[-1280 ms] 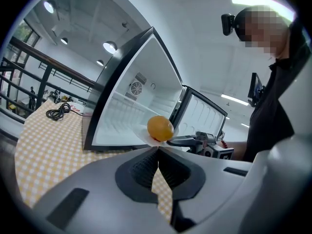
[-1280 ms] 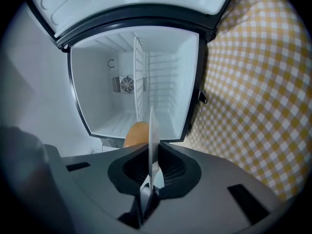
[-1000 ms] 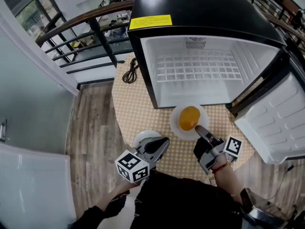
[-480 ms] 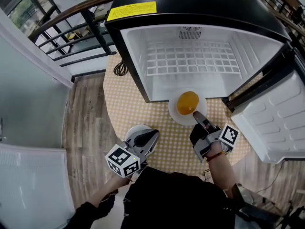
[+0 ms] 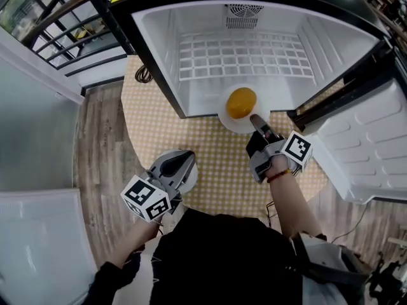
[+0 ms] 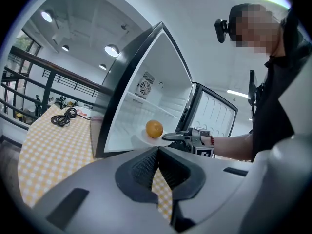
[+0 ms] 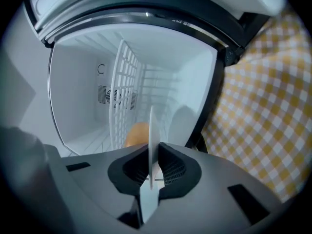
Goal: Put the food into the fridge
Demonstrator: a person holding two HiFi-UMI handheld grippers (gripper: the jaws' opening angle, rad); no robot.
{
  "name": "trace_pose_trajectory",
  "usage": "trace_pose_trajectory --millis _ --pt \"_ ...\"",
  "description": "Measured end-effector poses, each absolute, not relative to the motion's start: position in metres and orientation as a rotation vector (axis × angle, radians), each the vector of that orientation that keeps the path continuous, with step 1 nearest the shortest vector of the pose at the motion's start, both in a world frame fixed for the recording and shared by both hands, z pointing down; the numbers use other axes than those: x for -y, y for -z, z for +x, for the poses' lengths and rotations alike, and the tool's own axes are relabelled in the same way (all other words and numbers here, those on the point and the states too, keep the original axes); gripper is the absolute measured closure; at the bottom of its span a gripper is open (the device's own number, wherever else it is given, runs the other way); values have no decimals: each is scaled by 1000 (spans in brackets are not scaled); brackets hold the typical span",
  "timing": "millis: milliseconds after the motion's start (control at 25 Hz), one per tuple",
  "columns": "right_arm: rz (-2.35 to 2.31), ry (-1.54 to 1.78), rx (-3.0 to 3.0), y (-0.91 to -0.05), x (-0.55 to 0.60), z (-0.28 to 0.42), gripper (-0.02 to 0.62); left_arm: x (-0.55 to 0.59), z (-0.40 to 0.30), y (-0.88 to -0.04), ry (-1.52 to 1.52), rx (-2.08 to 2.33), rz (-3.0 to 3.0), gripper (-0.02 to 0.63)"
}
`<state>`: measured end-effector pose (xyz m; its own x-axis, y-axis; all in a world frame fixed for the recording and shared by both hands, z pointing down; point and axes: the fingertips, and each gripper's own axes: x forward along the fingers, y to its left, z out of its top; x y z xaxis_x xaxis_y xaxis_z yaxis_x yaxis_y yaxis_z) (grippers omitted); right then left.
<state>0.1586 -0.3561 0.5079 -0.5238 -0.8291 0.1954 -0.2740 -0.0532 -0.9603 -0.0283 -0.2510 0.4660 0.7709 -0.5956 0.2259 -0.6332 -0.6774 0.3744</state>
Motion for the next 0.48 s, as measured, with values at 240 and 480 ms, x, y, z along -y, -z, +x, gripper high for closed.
trace_pose_trajectory --millis 240,480 --pt "-1177 1637 -1836 -507 381 154 567 251 -34 -455 -78 961 2530 595" --pt "-1212 1680 -1834 -514 403 154 568 250 -41 -456 -82 984 2514 594"
